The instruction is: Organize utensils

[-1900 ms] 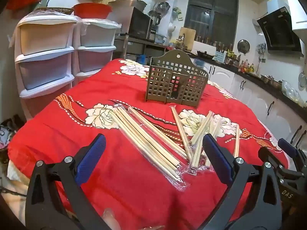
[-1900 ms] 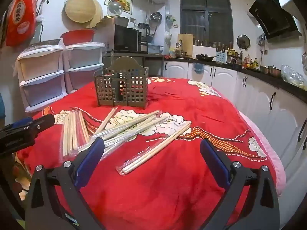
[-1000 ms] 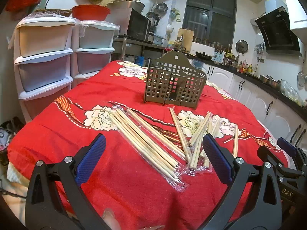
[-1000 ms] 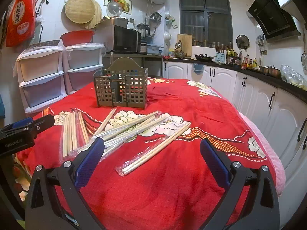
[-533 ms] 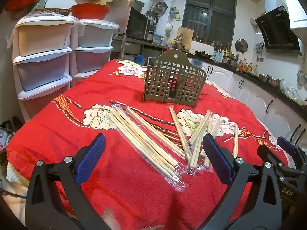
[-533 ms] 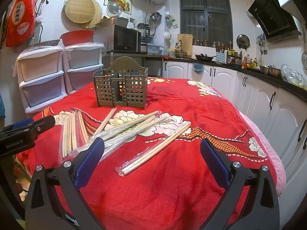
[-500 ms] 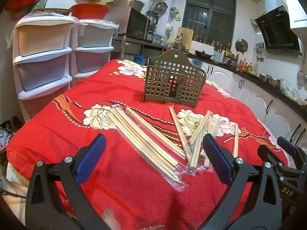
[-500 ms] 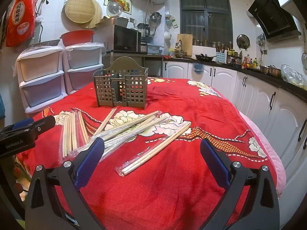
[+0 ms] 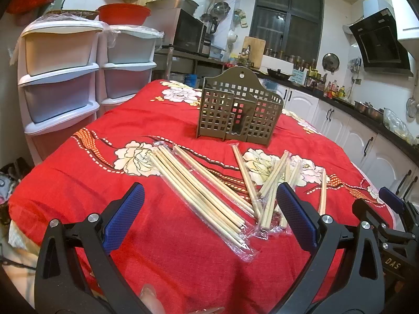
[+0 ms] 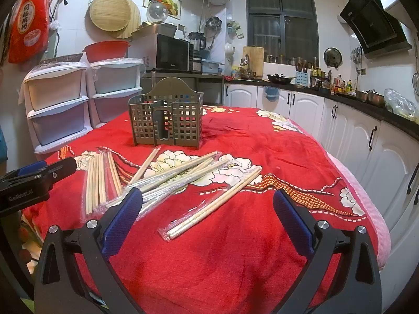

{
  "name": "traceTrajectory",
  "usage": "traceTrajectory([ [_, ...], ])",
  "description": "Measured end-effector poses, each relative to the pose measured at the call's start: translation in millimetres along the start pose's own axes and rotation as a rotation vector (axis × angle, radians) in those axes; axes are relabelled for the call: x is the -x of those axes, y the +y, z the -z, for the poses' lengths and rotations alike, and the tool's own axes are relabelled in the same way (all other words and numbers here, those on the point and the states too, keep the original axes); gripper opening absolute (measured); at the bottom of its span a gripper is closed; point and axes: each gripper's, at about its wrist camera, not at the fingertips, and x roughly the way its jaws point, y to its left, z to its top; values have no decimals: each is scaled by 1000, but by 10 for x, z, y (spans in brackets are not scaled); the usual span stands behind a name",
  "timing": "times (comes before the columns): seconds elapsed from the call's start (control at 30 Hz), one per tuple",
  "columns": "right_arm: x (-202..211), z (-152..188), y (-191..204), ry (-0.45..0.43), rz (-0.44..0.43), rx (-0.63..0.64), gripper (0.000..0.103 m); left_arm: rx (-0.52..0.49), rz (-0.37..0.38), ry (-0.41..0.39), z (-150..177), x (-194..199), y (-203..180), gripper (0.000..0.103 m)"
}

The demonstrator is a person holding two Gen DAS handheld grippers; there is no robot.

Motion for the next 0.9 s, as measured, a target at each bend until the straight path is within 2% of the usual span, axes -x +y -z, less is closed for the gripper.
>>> traceTrajectory([
  [0.47,-85,11,64,14,-9,2,97,28,-3,41,-20,-80,92,93],
  [0.9,-514,-163,-51,142,-44,-48,97,104,-6,168,-185,-389,471,93],
])
